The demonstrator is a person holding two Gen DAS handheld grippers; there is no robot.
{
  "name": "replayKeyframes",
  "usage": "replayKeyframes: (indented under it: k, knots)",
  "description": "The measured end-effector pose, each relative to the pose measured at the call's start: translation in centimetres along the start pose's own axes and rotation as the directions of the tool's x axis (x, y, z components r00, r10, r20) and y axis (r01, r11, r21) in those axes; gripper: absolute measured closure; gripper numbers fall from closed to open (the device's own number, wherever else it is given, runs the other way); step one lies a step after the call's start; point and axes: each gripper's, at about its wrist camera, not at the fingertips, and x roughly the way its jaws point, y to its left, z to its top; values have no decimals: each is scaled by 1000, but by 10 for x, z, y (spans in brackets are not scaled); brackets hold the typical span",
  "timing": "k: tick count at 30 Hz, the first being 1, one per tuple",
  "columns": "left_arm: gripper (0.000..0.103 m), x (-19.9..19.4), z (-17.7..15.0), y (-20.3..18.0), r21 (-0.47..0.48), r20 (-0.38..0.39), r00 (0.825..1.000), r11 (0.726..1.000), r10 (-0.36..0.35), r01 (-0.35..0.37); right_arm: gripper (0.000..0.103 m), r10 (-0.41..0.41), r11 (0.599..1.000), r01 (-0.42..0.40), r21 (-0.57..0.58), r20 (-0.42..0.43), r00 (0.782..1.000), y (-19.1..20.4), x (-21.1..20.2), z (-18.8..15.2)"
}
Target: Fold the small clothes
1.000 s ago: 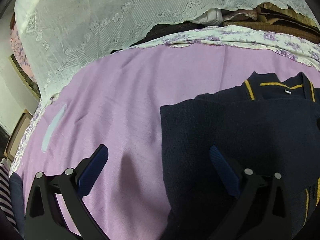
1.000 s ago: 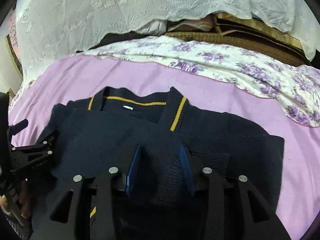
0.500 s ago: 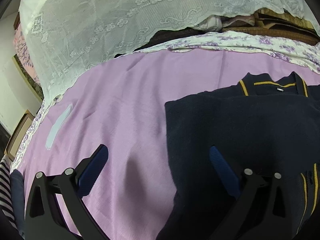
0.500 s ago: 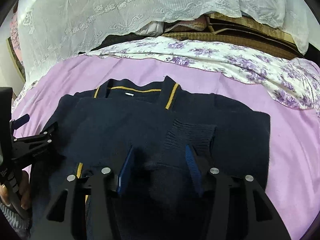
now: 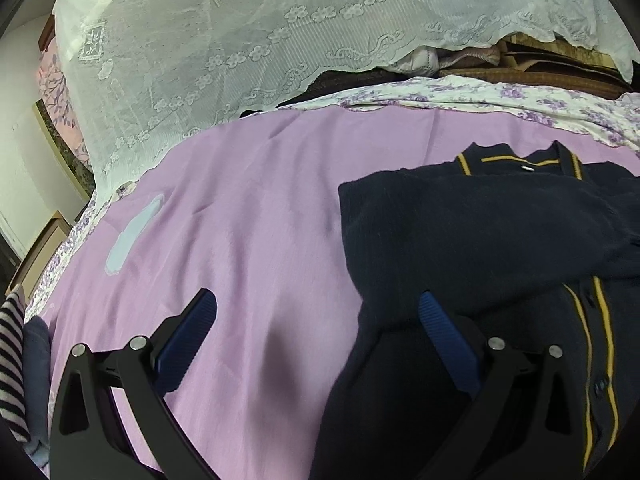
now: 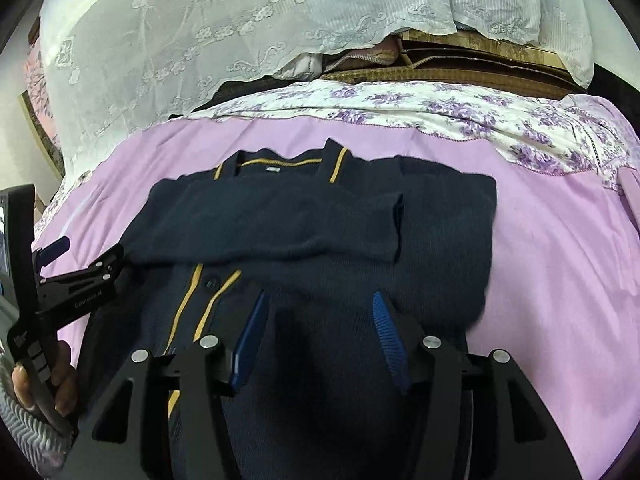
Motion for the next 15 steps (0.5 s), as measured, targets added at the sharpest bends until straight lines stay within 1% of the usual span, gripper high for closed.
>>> replayKeyframes:
  k: [11, 15]
  knots:
    - [4, -39, -38, 5, 6, 3, 1000, 1000, -16, 16, 45, -3, 1000, 3, 2, -28, 1000, -2, -29, -48]
    - [4, -51, -52, 8, 11, -1, 1000, 1000, -14, 14, 42, -6, 1000, 6, -10, -31, 1000, 0, -39, -62]
